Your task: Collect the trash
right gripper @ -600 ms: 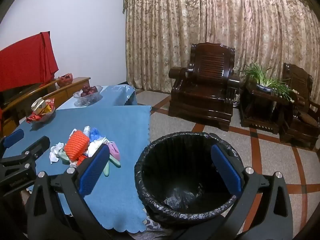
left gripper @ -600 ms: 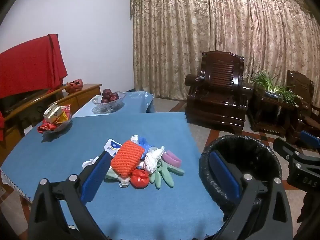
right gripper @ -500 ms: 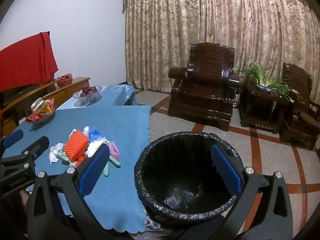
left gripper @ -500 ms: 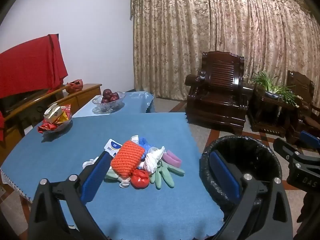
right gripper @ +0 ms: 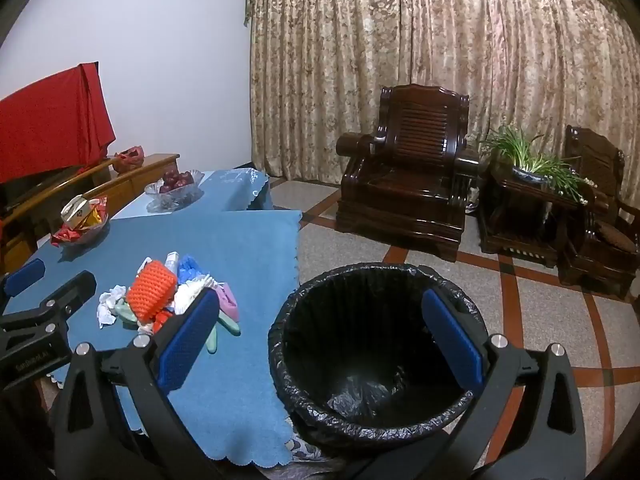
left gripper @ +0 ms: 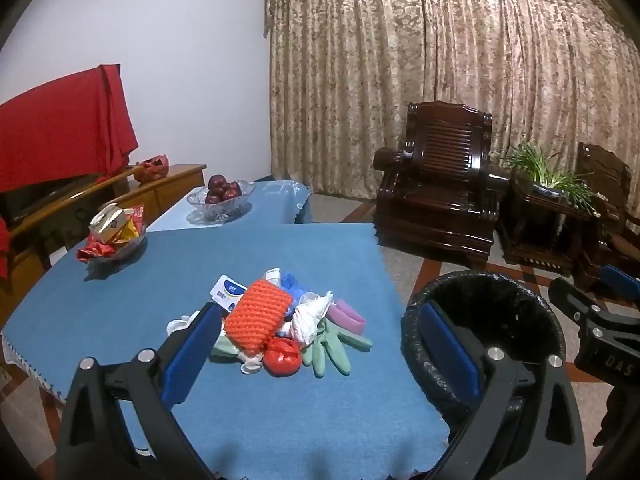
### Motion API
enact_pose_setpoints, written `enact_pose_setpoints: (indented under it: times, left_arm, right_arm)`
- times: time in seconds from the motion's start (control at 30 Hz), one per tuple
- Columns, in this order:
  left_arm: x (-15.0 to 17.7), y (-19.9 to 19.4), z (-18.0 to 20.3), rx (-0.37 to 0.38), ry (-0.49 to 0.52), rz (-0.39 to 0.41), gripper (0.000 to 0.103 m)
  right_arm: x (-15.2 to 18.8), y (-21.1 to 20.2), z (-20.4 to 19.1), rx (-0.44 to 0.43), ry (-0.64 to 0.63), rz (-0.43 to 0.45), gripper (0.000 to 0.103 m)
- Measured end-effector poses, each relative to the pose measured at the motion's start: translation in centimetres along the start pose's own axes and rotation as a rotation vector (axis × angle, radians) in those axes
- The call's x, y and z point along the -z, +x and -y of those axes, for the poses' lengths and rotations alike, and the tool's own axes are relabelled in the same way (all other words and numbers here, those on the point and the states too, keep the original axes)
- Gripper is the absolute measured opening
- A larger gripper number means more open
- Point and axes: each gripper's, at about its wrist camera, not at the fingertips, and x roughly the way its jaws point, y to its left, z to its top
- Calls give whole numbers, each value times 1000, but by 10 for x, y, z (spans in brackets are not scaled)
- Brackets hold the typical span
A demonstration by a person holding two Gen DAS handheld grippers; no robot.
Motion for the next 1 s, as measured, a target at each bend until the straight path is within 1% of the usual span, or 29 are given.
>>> enact_pose_setpoints:
  times: [1.0]
  left_arm:
    - [2, 4, 1, -1, -4, -6, 97]
  right_arm:
    - [1, 2, -2, -1, -1, -7, 98]
